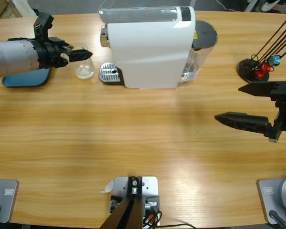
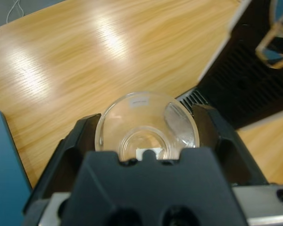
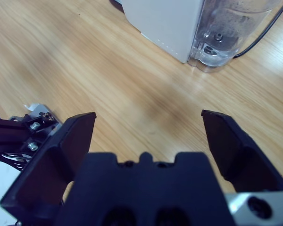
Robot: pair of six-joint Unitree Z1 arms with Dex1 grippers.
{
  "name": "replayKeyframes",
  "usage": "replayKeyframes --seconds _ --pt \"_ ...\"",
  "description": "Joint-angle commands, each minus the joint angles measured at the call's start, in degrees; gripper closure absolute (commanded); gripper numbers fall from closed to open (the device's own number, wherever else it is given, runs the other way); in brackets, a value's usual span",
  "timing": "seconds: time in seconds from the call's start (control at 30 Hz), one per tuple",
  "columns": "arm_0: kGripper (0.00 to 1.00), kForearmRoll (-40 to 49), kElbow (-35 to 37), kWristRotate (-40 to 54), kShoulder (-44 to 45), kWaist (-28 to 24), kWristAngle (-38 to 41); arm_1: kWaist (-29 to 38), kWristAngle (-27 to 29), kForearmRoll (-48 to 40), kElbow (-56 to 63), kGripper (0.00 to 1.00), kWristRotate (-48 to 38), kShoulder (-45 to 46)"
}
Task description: Pour coffee
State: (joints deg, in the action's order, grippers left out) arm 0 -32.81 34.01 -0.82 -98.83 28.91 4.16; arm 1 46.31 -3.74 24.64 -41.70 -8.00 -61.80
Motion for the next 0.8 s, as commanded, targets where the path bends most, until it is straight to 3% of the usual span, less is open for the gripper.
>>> replayKeyframes --seconds 0.03,0.3,0.8 --pt "0.354 3.2 1.8 1.2 1.7 3.7 0.8 -0.9 -1.2 -0.5 2.4 0.009 0.8 -0.9" --pt "0.354 3.2 6.6 1.2 -4.0 4.8 3.4 -0.9 -1.0 -0.6 2.5 0.009 0.8 -0.6" --pt "0.355 2.3 6.6 1.4 -9.5 6.5 4.8 -0.9 -1.0 -0.7 2.6 0.009 0.8 -0.7"
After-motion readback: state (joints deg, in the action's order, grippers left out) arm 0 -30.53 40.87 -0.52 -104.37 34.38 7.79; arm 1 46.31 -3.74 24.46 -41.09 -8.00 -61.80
